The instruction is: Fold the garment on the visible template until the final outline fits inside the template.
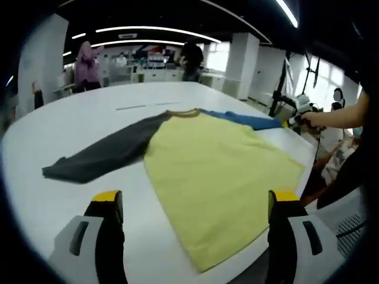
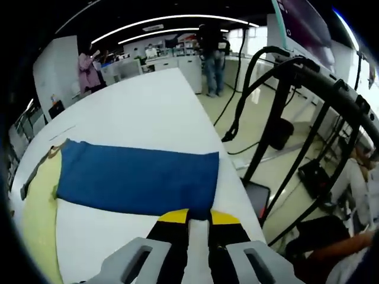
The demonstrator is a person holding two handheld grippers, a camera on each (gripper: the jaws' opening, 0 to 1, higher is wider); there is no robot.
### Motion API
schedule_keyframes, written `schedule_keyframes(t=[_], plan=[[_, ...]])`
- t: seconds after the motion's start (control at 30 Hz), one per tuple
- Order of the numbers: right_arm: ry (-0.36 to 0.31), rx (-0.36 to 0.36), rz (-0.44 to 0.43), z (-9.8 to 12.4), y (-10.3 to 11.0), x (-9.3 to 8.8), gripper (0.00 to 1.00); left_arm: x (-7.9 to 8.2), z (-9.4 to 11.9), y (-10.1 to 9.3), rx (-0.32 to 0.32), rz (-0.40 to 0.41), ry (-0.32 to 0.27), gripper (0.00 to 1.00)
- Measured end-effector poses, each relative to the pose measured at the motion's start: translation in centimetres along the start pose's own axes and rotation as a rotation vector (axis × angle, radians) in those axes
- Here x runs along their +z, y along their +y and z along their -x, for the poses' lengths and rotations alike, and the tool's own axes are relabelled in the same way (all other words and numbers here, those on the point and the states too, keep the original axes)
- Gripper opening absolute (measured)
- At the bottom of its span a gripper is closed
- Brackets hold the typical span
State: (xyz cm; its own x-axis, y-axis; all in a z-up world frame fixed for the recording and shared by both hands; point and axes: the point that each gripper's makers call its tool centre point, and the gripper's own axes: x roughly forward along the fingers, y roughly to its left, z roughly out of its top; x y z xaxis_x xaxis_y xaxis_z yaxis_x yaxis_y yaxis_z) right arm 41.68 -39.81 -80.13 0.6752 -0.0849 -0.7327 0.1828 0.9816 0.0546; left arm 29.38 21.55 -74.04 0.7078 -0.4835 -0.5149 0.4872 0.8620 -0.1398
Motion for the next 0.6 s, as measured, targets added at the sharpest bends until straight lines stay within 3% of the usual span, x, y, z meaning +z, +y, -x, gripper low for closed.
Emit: schedule_keyframes(t=[0.6], plan=[[0.023, -0.002, -0.034, 1.4, 0.4, -1.2, 0.00, -0.3, 0.1, -0.1, 0.002, 0.000, 0.011, 0.98]])
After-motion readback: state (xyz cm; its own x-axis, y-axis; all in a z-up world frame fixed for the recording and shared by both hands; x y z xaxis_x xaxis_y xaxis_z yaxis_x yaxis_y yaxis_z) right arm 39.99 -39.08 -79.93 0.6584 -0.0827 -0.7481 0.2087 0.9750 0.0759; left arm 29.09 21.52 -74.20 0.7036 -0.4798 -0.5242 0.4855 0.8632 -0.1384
